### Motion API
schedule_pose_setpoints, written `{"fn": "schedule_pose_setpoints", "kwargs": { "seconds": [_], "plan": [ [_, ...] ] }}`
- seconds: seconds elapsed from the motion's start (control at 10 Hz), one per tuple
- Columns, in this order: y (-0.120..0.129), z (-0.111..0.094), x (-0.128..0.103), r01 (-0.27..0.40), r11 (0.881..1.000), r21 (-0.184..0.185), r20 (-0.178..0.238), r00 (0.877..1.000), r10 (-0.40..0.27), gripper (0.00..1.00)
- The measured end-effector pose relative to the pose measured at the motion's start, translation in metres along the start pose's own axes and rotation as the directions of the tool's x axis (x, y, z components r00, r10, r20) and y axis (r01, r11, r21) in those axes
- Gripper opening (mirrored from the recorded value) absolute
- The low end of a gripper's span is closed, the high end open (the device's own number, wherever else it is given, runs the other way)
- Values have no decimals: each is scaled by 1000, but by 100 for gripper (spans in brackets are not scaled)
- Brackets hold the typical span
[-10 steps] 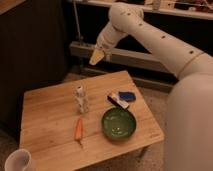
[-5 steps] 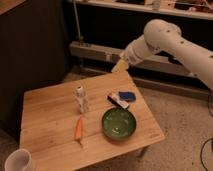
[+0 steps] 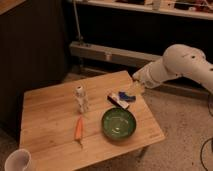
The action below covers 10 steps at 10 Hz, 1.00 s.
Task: Move the arm in a circular motion
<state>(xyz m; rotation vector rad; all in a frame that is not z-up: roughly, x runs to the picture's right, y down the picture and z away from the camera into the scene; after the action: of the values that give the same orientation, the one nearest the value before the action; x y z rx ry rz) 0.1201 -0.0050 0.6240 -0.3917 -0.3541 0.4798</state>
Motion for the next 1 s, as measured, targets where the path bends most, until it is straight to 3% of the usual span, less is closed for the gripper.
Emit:
{"fn": "schedule_pose_setpoints", "kwargs": {
  "seconds": [0.2, 0.3, 0.5, 0.6, 0.7, 0.8, 0.9, 1.0],
  "plan": [
    [49, -9, -19, 85, 996, -40, -74, 993, -88, 65],
    [77, -6, -38, 131, 988, -78, -110, 984, -139, 65],
    [121, 13, -74, 209, 965, -159, -127, 965, -230, 65],
    [143, 31, -102, 262, 942, -210, -105, 952, -288, 65],
    [155, 42, -124, 306, 922, -238, -80, 940, -332, 65],
    [165, 53, -144, 347, 901, -260, -57, 926, -373, 65],
    [174, 67, -173, 404, 870, -282, -25, 904, -427, 65],
    [179, 76, -191, 438, 849, -294, -5, 888, -460, 65]
  ]
}}
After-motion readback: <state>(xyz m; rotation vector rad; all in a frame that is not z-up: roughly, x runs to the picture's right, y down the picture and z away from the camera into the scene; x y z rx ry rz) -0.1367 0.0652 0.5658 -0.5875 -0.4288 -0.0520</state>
